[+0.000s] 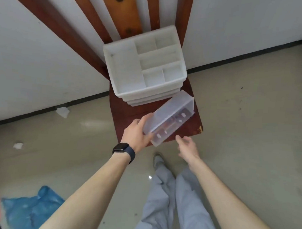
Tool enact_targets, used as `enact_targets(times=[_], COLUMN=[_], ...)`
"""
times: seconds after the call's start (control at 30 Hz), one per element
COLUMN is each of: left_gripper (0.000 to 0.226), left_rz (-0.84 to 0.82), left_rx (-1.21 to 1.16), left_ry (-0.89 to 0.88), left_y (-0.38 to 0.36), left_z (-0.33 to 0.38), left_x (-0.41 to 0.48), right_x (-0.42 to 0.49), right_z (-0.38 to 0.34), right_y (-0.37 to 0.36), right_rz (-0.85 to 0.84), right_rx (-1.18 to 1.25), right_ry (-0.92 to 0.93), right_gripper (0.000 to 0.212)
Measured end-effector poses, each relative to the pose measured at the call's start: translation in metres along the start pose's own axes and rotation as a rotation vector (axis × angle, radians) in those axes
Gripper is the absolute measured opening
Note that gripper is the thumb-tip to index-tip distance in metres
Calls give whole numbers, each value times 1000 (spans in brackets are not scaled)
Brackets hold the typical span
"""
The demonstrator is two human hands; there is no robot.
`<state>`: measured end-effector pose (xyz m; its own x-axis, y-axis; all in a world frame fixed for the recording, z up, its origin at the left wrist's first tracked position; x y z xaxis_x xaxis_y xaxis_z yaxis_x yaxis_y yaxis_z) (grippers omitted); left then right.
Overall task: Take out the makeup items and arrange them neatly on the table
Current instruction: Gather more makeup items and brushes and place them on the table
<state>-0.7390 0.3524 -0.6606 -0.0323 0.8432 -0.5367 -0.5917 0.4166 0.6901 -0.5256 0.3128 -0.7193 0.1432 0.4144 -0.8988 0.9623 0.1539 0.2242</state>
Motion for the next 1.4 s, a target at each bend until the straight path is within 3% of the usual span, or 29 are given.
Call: enact_targets(times=[0.1,0.2,0.27,0.33,0.4,0.53,0.6,0.67,0.83,0.9,1.0,1.2,1.3,1.4], left_gripper=[55,50,45,42,38,62,82,90,72,75,85,95,92,83], left_rz=[-90,-193,-231,-231,-100,261,225,125,-56,-79,-100,-141,-151,-151], left_rx=[-369,-448,-354,-66,205,415,530,541,534,503,447,439,449,459], left_ry=[185,208,193,91,-100,-356,-308,-229,-147,-155,-153,-149,-158,-174], left_y=[8,21,37,54,71,104,113,116,110,107,109,115,117,116], left_z=[-5,-7,-4,4,17,43,46,39,21,19,17,16,13,14], left_x=[-2,-7,-9,-12,-17,-9,6,22,43,44,46,52,55,54], right_x=[5,-12,-29,-46,-61,-75,-73,-68,-58,-54,-54,-73,-72,-58], right_z=[5,7,9,11,10,-10,-24,-35,-58,-71,-85,-92,-116,-142], right_y=[-4,4,12,18,17,2,-4,-10,-24,-26,-32,-66,-78,-71], right_rz=[-17,-32,-25,-12,-7,23,52,73,125,174,209,123,-22,-110], right_rx=[236,353,327,326,330,296,266,228,109,143,268,564,695,908], right_ry=[-108,-107,-73,-55,-46,-38,-33,-21,15,13,-34,-137,-124,-107], right_gripper=[62,25,19,19,17,25,24,21,15,15,18,6,28,30])
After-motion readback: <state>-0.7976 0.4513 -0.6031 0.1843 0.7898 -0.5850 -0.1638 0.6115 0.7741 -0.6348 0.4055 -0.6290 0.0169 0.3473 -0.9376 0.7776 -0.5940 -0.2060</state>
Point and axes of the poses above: each hand's wrist, its own x-axis towards the middle knuckle, its own y-axis out of the back of the hand, z = x × y, the point moved 3 cm from there along x, towards the middle knuckle, and after that the axes turned 2 degrees about -x, right-handed, at the moved point
